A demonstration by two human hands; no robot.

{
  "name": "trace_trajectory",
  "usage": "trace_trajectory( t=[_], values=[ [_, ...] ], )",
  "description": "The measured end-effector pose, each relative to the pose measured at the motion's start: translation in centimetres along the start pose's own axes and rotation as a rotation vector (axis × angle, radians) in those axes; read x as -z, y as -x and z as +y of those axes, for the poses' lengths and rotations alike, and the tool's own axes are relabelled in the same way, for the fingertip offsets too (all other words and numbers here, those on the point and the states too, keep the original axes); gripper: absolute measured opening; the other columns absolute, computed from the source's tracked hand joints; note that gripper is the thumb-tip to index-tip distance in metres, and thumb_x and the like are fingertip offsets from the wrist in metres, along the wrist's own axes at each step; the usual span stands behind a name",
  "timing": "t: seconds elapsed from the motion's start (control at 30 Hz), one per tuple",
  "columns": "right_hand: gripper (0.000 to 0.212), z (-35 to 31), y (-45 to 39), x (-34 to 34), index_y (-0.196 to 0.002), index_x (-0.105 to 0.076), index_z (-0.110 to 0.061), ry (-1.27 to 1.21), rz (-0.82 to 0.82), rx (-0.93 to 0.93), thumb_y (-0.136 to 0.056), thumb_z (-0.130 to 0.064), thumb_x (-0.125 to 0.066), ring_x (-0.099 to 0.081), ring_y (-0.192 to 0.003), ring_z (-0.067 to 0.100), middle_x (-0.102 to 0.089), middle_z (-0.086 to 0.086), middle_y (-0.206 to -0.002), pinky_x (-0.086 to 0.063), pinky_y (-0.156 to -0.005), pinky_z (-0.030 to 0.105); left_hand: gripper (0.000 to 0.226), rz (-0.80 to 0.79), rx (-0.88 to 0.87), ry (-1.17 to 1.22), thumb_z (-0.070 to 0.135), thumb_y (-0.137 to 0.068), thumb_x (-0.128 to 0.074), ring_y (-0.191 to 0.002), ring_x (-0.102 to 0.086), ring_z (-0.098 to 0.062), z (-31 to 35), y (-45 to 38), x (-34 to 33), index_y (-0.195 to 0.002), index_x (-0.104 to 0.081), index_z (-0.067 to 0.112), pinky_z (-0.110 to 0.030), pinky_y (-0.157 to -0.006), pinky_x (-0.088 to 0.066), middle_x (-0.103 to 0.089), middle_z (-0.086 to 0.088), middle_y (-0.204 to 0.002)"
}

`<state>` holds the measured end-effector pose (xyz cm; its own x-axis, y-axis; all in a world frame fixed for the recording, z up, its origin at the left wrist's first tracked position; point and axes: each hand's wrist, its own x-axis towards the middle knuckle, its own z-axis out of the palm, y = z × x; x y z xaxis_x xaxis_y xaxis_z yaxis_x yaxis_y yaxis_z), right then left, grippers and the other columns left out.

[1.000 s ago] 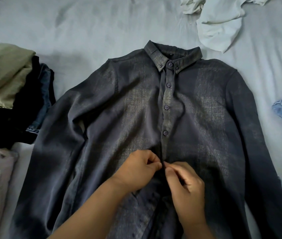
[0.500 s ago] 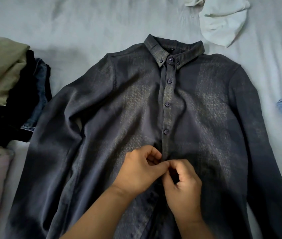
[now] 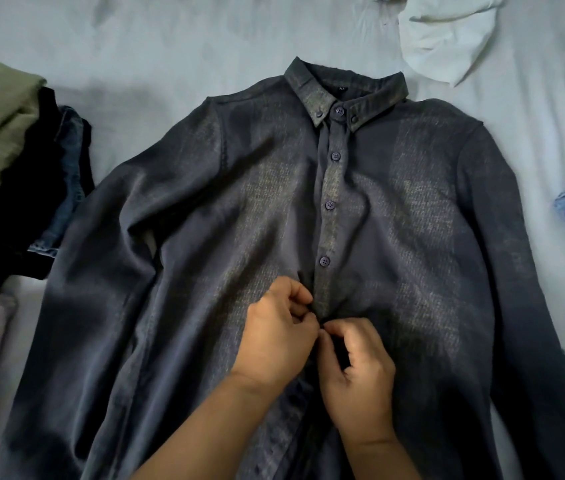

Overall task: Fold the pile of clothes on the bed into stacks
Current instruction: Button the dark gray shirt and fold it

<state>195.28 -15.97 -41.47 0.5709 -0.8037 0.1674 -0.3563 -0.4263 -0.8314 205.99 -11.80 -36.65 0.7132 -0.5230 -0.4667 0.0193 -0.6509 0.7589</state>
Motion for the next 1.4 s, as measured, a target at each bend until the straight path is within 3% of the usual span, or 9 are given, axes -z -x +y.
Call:
trace_trajectory(
  t=[0.13,0.33,0.53,0.73,0.83,0.97,1.17,1.3,1.4],
  values=[
    [0.023,-0.3,0.1,-0.4,-0.082,-0.065,-0.001,0.073,0.027,0.042,-0.088,-0.018,-0.051,-0.057,-0.073,0.021,-0.057,0.005,-0.078,-0.045,-0.071,0.025,0.028,-0.027,-0.023,0.037,0.003,-0.084,-0.059,-0.054,-0.05,0.003,-0.2,0.1,-0.1,-0.082,-0.044,0.026,-0.012,-0.056,-0.042,-0.056,0.008,-0.069],
    [0.024,-0.3,0.1,-0.3,-0.091,-0.066,0.001,0.104,0.012,0.046,-0.087,-0.019,-0.052,-0.053,-0.082,0.012,-0.056,0.006,-0.086,-0.04,-0.081,0.012,0.028,-0.068,-0.068,0.008,0.006,-0.086,-0.057,-0.056,-0.051,0.004,-0.8,0.0,-0.1,-0.084,-0.042,0.03,-0.011,-0.058,-0.041,-0.058,0.008,-0.073],
    [0.028,-0.3,-0.2,-0.8,-0.086,-0.065,0.001,0.172,0.006,0.046,-0.088,-0.019,-0.046,-0.052,-0.08,0.016,-0.058,0.008,-0.083,-0.043,-0.076,0.022,0.036,-0.125,-0.154,0.09,0.0,-0.082,-0.063,-0.055,-0.046,-0.001,-1.8,0.2,0.2,-0.096,-0.048,0.029,-0.011,-0.058,-0.041,-0.057,0.003,-0.074],
    [0.023,-0.5,-0.4,0.3,-0.091,-0.067,0.002,0.044,0.028,0.022,-0.087,-0.014,-0.05,-0.054,-0.086,0.004,-0.059,0.005,-0.088,-0.038,-0.085,0.006,0.045,-0.133,-0.256,0.102,0.0,-0.086,-0.06,-0.073,-0.06,0.0,-2.8,0.6,0.7,-0.113,-0.049,0.034,-0.009,-0.074,-0.042,-0.068,0.012,-0.084],
    [0.018,-0.8,0.2,1.2,-0.085,-0.064,0.0,-0.008,0.064,0.011,-0.085,-0.009,-0.048,-0.054,-0.089,0.0,-0.057,0.002,-0.089,-0.038,-0.084,0.009,0.033,-0.067,-0.281,0.093,0.012,-0.084,-0.058,-0.079,-0.064,0.0,-3.3,1.4,1.0,-0.106,-0.053,0.037,-0.014,-0.076,-0.048,-0.069,0.018,-0.091],
    [0.018,-1.1,2.5,1.9,-0.073,-0.064,-0.005,-0.006,0.093,0.021,-0.078,-0.006,-0.047,-0.055,-0.082,0.015,-0.051,0.0,-0.087,-0.039,-0.079,0.016,0.017,0.089,-0.351,-0.133,0.031,-0.075,-0.061,-0.067,-0.057,0.005,-4.9,4.1,0.8,-0.092,-0.058,0.033,-0.007,-0.064,-0.043,-0.064,0.021,-0.077],
    [0.03,-1.6,5.0,1.5,-0.088,-0.068,-0.009,0.209,0.128,-0.013,-0.071,-0.034,-0.062,-0.052,-0.083,0.023,-0.049,-0.001,-0.093,-0.042,-0.076,0.033,0.024,0.141,-0.406,-0.496,0.044,-0.057,-0.058,-0.052,-0.057,-0.003,-7.1,8.2,0.0,-0.079,-0.058,0.034,-0.018,-0.061,-0.04,-0.061,0.016,-0.062],
    [0.037,-2.7,6.2,1.7,-0.082,-0.06,-0.014,0.37,0.054,-0.059,-0.062,-0.045,-0.06,-0.048,-0.086,0.028,-0.056,0.008,-0.091,-0.034,-0.073,0.04,0.036,0.189,-0.294,-0.41,0.029,-0.051,-0.064,-0.064,-0.054,-0.007,-7.3,9.3,0.3,-0.082,-0.046,0.033,-0.016,-0.046,-0.041,-0.036,0.024,-0.056],
    [0.048,-3.5,7.4,1.6,-0.082,-0.063,-0.014,0.541,-0.024,-0.139,-0.056,-0.054,-0.056,-0.045,-0.091,0.029,-0.058,0.011,-0.097,-0.032,-0.076,0.041,0.039,0.199,-0.296,-0.354,0.023,-0.061,-0.072,-0.058,-0.056,-0.008,-7.5,10.2,0.8,-0.09,-0.049,0.034,-0.026,-0.042,-0.049,-0.05,0.02,-0.073]
  ],
)
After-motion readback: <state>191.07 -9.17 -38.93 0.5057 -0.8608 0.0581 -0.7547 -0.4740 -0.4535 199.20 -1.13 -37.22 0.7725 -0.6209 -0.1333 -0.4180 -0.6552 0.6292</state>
